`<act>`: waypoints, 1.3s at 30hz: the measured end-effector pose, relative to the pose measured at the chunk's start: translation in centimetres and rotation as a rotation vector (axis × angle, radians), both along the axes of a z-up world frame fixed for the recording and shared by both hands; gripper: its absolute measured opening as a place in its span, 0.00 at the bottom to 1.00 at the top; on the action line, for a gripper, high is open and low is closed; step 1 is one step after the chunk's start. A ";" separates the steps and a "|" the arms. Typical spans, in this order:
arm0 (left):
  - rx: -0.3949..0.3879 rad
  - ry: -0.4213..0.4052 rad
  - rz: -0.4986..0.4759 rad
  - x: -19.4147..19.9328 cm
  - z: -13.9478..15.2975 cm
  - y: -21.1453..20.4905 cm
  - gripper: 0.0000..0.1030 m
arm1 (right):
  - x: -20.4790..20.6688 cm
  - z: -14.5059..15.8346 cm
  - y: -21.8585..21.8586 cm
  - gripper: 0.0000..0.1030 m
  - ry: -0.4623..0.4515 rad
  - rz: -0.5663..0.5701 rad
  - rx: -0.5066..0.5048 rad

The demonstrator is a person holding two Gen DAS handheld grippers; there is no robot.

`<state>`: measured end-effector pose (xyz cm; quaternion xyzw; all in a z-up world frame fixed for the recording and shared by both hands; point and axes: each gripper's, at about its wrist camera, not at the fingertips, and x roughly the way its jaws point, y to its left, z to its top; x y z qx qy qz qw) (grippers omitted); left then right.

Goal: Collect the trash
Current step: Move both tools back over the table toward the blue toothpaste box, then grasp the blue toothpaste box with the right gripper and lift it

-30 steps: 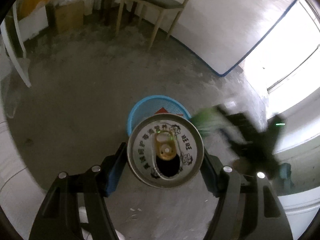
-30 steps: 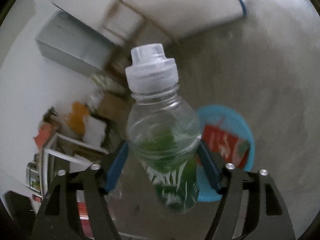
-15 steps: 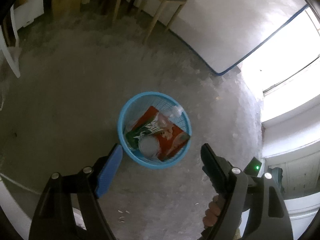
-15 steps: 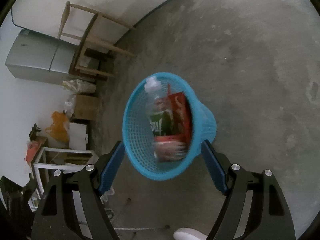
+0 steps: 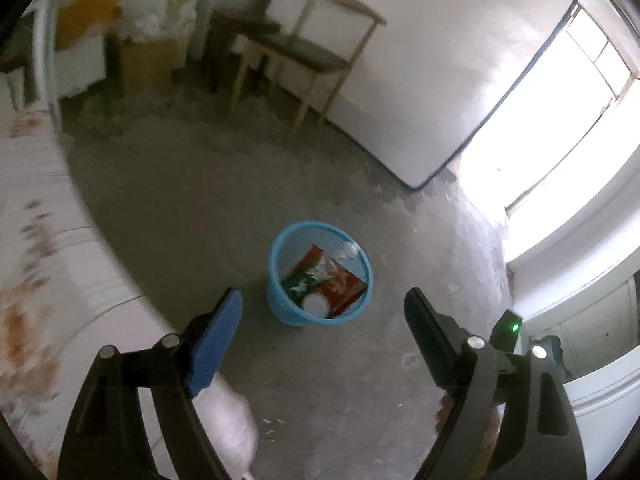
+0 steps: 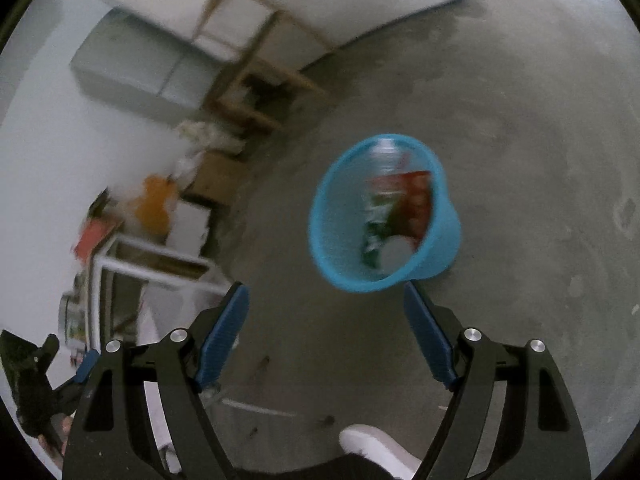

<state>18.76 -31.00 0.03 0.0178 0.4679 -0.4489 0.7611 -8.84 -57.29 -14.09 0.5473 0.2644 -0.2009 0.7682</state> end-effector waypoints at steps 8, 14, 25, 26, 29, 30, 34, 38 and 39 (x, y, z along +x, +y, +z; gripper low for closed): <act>-0.059 -0.063 0.276 -0.2 1.0 16.6 0.81 | 6.9 6.8 5.5 0.75 -0.089 0.312 -0.125; -0.059 -0.055 0.486 -0.4 -0.7 27.1 0.81 | 14.5 12.9 13.9 0.75 -0.205 0.632 -0.217; -0.035 0.026 0.768 0.4 -2.9 37.1 0.81 | 30.1 16.7 35.6 0.72 -0.203 1.187 -0.428; -0.028 0.030 0.787 0.4 -3.1 37.8 0.80 | 31.2 17.0 37.1 0.72 -0.198 1.202 -0.465; -0.055 0.056 0.815 0.2 -3.5 39.6 0.75 | 34.3 17.4 40.9 0.72 -0.181 1.266 -0.579; -0.067 0.066 0.825 0.3 -3.6 40.1 0.73 | 35.8 17.1 42.1 0.72 -0.161 1.287 -0.612; -0.100 0.083 0.837 0.2 -3.9 41.5 0.69 | 40.3 14.8 44.0 0.72 -0.028 1.333 -0.637; -0.114 0.087 0.831 0.1 -4.0 42.2 0.68 | 41.2 14.1 44.0 0.72 0.016 1.333 -0.642; -0.119 0.090 0.829 0.1 -4.0 42.4 0.68 | 41.0 14.2 44.1 0.72 0.018 1.341 -0.641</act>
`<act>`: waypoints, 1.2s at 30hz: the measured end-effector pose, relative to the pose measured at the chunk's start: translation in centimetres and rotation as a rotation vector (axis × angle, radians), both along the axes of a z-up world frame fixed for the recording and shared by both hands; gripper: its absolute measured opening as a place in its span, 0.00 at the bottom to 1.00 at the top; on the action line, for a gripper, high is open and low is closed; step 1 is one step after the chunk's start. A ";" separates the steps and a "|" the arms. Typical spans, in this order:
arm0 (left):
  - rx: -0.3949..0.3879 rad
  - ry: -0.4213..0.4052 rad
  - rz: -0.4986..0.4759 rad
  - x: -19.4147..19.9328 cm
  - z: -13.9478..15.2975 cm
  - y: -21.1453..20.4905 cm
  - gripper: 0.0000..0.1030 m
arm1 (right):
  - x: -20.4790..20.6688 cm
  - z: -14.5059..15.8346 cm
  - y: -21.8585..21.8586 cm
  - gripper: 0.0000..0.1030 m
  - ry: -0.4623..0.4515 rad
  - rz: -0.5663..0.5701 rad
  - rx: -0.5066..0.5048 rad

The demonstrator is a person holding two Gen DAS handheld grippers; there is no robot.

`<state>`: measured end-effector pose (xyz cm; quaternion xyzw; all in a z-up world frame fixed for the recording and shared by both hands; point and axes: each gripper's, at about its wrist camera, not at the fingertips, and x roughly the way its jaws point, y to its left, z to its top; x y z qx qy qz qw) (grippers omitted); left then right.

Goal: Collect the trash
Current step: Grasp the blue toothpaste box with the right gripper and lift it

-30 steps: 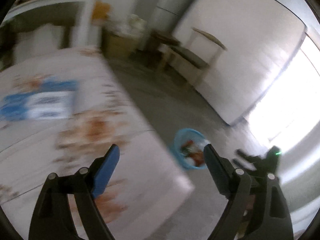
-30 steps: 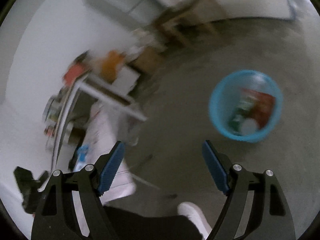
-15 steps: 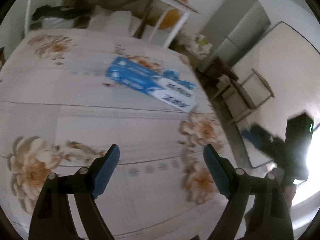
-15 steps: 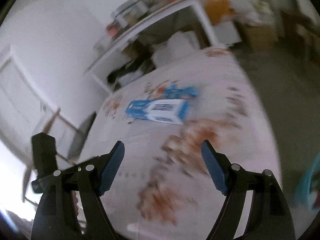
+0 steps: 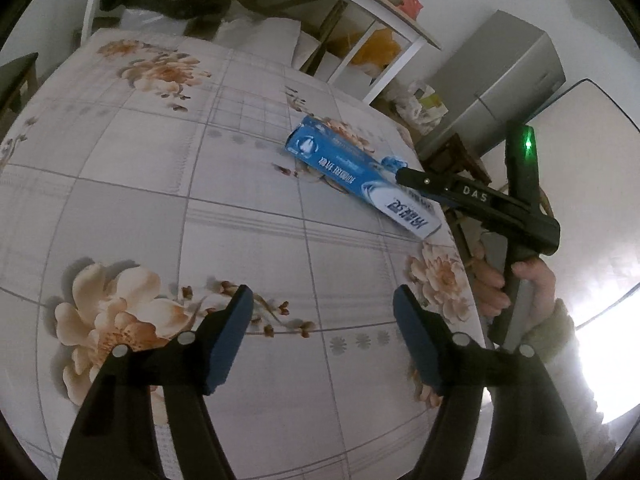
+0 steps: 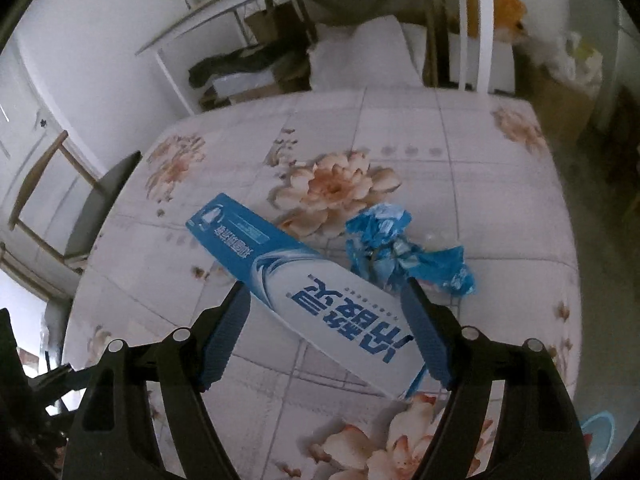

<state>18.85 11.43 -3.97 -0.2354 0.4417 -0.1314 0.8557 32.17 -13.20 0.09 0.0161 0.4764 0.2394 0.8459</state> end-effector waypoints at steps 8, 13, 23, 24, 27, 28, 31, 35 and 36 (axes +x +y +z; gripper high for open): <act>-0.013 -0.003 -0.017 0.0 -0.2 0.1 0.68 | -2.9 1.0 2.7 0.71 0.016 0.139 -0.019; -0.005 -0.005 -0.016 0.1 -0.2 0.1 0.68 | -0.4 0.7 1.6 0.71 -0.054 0.003 -0.121; -0.011 0.000 0.011 0.3 -0.5 1.4 0.68 | -3.8 -0.8 3.7 0.58 0.054 0.137 -0.089; -0.013 0.001 0.012 0.4 -0.5 1.4 0.68 | -4.4 -1.0 4.3 0.52 0.066 0.148 -0.110; -0.016 0.007 0.017 0.5 -0.6 1.5 0.67 | -6.1 -1.4 5.4 0.44 0.076 0.139 -0.119; -0.019 0.009 0.019 0.5 -0.7 1.6 0.67 | -6.6 -1.4 5.7 0.44 0.081 0.139 -0.103; -0.022 0.008 0.029 0.3 -0.4 1.7 0.67 | -7.7 -1.5 5.5 0.44 0.150 0.113 -0.002; -0.036 0.009 0.039 0.2 -0.1 1.9 0.68 | -10.4 -1.9 6.0 0.48 0.276 0.133 0.166; -0.041 0.012 0.040 0.2 -0.1 1.9 0.68 | -11.2 -1.7 6.2 0.48 0.290 0.152 0.200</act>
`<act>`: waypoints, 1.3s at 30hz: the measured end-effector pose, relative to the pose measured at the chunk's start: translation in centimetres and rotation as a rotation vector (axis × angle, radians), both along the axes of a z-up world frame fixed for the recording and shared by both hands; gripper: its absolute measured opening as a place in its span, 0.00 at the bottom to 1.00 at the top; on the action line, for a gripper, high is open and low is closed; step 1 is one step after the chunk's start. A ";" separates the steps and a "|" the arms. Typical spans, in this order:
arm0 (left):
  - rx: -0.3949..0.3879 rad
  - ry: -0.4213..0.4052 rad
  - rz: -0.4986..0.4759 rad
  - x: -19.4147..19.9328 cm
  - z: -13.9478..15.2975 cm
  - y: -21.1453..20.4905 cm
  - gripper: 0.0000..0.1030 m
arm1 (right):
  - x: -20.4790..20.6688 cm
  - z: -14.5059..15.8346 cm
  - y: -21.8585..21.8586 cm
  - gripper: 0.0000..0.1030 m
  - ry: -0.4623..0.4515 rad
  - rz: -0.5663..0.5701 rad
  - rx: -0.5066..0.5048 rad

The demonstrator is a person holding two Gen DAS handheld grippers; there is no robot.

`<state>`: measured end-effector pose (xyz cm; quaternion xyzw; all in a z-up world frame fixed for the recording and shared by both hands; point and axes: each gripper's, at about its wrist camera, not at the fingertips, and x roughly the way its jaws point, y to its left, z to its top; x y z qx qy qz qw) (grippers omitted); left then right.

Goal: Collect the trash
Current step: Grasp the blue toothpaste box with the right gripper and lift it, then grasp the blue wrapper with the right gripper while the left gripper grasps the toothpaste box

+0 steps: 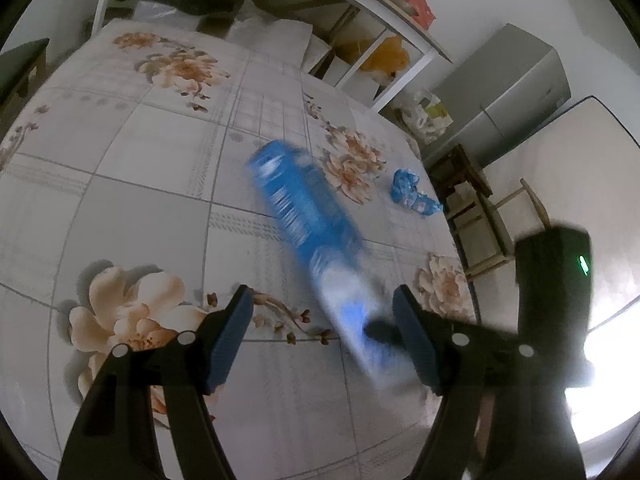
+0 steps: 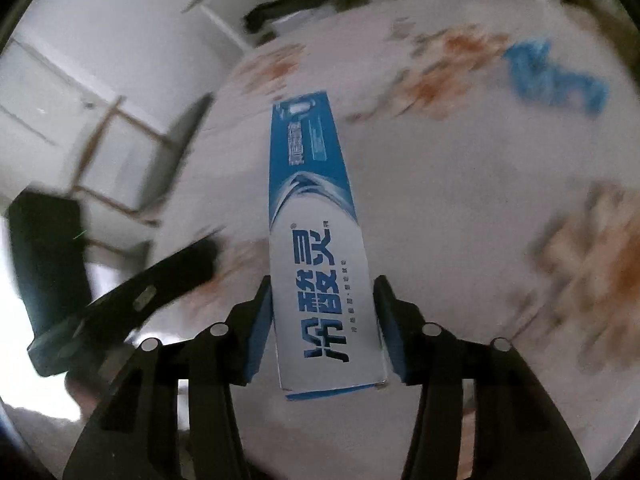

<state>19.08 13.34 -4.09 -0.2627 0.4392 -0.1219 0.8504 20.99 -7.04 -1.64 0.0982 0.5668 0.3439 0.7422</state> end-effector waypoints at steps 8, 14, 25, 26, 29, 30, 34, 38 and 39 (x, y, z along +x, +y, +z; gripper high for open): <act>0.015 0.009 -0.017 0.5 0.0 -0.8 0.71 | 0.4 3.4 -4.8 0.66 -0.084 -0.081 0.095; 0.070 0.003 -0.026 1.1 0.0 -2.0 0.73 | 7.1 4.6 -9.8 0.68 -0.208 -0.287 -0.029; 0.144 0.001 -0.034 2.9 -0.6 -3.7 0.73 | 16.1 -0.6 -7.3 0.65 -0.248 -0.208 -0.272; 0.152 -0.002 -0.032 3.1 -0.6 -3.8 0.73 | 16.2 -0.9 -7.5 0.56 -0.233 -0.217 -0.282; 0.164 -0.006 -0.036 3.5 -0.7 -4.2 0.73 | 15.1 -1.0 -7.7 0.46 -0.212 -0.235 -0.286; 0.175 -0.008 -0.039 3.6 -0.8 -4.4 0.73 | 14.6 -0.9 -7.8 0.43 -0.206 -0.238 -0.283; 0.240 -0.013 -0.031 3.6 -1.0 -5.1 0.70 | 12.0 -0.3 -8.9 0.31 -0.171 -0.268 -0.260; 0.295 -0.020 -0.028 3.4 -1.3 -5.6 0.56 | 7.7 -0.1 -10.1 0.26 -0.123 -0.295 -0.209; 0.294 -0.025 -0.028 3.3 -1.4 -5.5 0.55 | 7.0 0.0 -10.2 0.26 -0.113 -0.298 -0.197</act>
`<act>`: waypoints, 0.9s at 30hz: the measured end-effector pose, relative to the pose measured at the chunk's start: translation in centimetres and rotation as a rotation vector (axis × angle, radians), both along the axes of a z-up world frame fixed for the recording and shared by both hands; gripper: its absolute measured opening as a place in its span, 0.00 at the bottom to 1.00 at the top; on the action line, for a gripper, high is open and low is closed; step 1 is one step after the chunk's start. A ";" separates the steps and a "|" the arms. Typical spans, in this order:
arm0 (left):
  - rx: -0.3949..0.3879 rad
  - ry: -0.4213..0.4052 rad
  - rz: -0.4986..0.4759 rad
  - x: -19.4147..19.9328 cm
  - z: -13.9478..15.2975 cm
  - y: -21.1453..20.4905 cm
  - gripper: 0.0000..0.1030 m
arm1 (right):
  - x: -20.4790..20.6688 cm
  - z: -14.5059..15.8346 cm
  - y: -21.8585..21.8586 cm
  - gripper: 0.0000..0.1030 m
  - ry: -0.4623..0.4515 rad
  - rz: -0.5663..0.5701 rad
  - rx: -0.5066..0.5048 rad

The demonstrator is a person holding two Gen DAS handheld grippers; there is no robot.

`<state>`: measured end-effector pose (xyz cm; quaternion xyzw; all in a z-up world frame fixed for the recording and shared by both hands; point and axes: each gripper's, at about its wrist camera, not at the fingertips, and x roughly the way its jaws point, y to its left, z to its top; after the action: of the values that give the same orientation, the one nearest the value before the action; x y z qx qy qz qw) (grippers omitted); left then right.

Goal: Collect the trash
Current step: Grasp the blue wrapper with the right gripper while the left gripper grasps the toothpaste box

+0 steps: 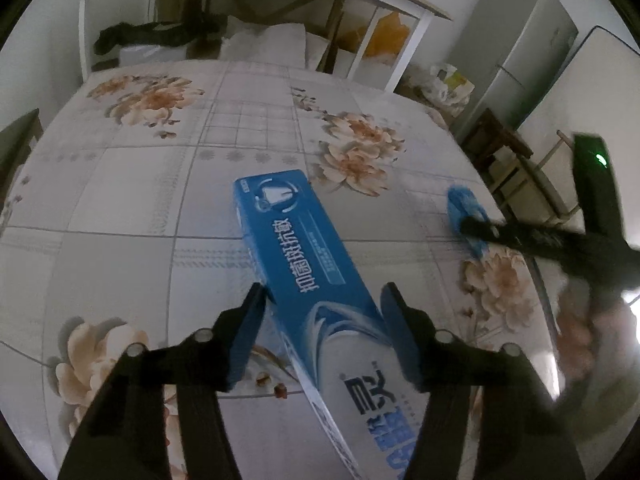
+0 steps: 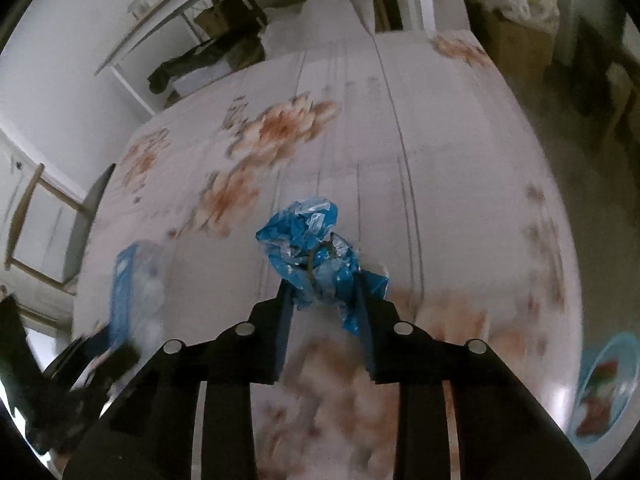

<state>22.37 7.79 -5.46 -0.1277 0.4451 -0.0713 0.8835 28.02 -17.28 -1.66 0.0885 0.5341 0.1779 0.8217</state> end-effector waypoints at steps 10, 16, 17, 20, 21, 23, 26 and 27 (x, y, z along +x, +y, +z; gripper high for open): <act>-0.075 0.005 -0.273 -3.0 0.3 -2.2 0.50 | -10.7 1.1 -0.9 0.27 0.018 -0.053 0.075; -0.068 0.031 -0.273 -4.1 0.3 -2.7 0.55 | -14.2 2.5 -0.4 0.41 -0.094 -0.047 0.035; -0.074 0.031 -0.261 -4.2 0.5 -2.5 0.58 | -14.6 3.0 -0.5 0.44 -0.126 -0.047 0.039; -0.075 0.026 -0.254 -4.9 1.0 -2.5 0.63 | -15.2 4.1 -0.8 0.52 -0.195 -0.030 0.016; -0.074 0.025 -0.256 -5.1 1.2 -2.5 0.65 | -15.4 4.2 -0.8 0.54 -0.209 -0.022 0.004; -0.069 0.027 -0.269 -5.6 1.5 -2.8 0.66 | -15.4 4.3 -0.9 0.56 -0.230 -0.006 -0.020; -0.040 0.030 -0.289 -6.3 1.4 -3.5 0.68 | -15.6 4.2 -0.9 0.60 -0.250 0.025 -0.046; -0.026 0.033 -0.290 -6.5 1.3 -3.7 0.68 | -15.5 4.0 -0.7 0.60 -0.249 0.040 -0.059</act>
<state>15.91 4.10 -4.20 -0.0744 0.4722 -0.2020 0.8548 12.50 -18.01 2.32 0.0307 0.4347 0.1882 0.8801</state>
